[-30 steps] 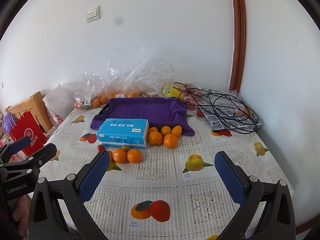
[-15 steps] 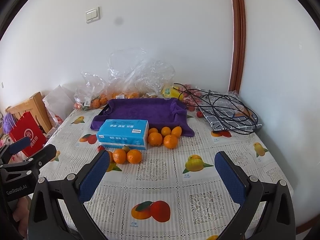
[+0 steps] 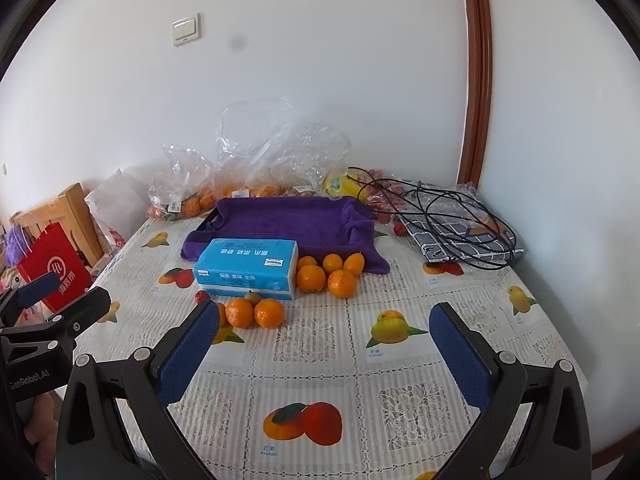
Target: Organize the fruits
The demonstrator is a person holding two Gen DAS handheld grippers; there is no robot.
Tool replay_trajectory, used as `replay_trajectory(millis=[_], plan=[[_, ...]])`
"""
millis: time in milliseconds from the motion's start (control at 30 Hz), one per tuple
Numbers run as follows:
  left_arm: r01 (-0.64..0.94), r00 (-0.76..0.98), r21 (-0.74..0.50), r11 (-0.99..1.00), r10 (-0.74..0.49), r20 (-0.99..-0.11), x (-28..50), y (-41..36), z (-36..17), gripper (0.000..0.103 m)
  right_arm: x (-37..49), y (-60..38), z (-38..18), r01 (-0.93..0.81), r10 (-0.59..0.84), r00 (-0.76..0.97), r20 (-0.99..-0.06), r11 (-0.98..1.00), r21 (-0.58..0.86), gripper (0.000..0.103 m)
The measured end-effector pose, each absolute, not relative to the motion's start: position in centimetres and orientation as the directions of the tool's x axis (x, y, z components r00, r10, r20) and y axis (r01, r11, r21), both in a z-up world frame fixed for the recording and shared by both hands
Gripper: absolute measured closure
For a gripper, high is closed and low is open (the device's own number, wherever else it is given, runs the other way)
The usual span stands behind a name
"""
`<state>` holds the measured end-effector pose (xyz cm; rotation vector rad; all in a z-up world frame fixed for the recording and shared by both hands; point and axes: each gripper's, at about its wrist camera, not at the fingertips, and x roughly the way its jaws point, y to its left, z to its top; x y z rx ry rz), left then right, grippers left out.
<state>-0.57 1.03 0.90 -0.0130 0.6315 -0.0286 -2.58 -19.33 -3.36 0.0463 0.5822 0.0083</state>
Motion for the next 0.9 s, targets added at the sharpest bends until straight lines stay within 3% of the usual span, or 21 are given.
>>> replay_trajectory(millis=[900], plan=[[0.055, 0.777, -0.04, 0.998, -0.068, -0.626, 2.9, 1.5, -1.3, 0.0, 0.8, -18.9, -4.8, 0.009, 0.01, 0.807, -0.591, 1.0, 0.029, 0.0]])
